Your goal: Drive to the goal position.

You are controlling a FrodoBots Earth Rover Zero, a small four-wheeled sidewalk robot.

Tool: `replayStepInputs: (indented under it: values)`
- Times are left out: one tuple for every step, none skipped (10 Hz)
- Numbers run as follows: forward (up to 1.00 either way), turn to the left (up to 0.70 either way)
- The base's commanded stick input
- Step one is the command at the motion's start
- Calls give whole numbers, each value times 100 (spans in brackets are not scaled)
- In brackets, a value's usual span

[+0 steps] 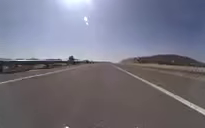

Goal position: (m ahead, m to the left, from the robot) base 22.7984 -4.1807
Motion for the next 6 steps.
replayStepInputs:
  values:
    - [100,0]
    - [100,0]
    - [100,0]
    - [100,0]
    - [100,0]
    - [100,0]
